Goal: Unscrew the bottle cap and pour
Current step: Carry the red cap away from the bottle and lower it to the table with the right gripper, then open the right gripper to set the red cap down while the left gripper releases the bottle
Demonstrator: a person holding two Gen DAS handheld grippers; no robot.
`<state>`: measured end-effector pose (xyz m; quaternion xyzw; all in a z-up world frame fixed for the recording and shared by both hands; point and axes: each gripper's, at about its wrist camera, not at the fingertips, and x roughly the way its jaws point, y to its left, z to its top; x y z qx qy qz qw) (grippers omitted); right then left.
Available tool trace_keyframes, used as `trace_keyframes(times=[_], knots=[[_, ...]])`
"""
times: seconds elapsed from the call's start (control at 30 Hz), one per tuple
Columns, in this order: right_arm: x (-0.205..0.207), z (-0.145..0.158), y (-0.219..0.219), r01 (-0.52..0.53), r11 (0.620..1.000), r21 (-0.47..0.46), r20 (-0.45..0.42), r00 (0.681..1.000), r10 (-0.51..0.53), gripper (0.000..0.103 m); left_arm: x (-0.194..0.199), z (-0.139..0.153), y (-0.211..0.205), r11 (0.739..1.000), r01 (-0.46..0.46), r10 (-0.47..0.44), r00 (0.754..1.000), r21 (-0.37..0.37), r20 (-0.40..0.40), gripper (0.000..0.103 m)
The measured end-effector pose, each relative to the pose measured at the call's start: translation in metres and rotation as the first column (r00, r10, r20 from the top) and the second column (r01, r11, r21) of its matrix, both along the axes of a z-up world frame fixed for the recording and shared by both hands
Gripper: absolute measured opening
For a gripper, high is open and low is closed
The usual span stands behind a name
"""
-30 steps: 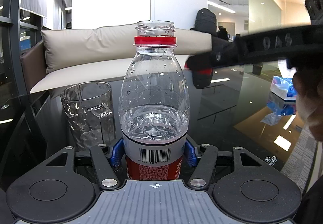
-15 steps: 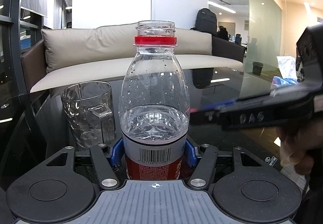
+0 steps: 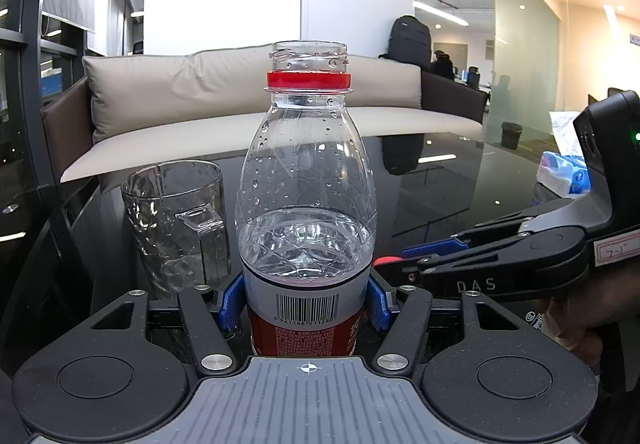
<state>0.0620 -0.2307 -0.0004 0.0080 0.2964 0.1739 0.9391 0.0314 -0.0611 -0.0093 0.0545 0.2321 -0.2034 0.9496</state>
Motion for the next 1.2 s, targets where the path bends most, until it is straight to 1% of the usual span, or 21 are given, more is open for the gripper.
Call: trace_keyframes(times=[0.27,0.5,0.83,0.93,1.2], knots=[[0.003,0.004,0.002,0.0,1.0,-0.016,-0.007,1.0,0.0,0.033,0.001,-0.002,0.001,1.0,-0.002,0.002,1.0,-0.002,-0.001,0.056],[0.004,0.0,0.001,-0.006,1.0,-0.023,-0.025,1.0,0.005,0.033,0.003,-0.005,0.011,1.0,-0.002,0.002,1.0,-0.003,-0.001,0.056],[0.005,-0.004,0.0,0.005,0.999,-0.032,-0.028,1.0,-0.006,0.033,0.005,-0.008,0.025,1.0,-0.003,0.003,1.0,-0.003,-0.003,0.056],[0.006,-0.004,0.001,0.008,0.999,-0.033,-0.026,1.0,-0.009,0.033,0.002,-0.004,0.013,1.0,-0.004,0.004,1.0,-0.001,-0.004,0.056],[0.006,-0.003,-0.001,0.024,0.999,-0.027,-0.024,0.999,-0.025,0.035,0.002,-0.003,0.014,1.0,-0.008,0.008,1.0,-0.005,-0.008,0.056]])
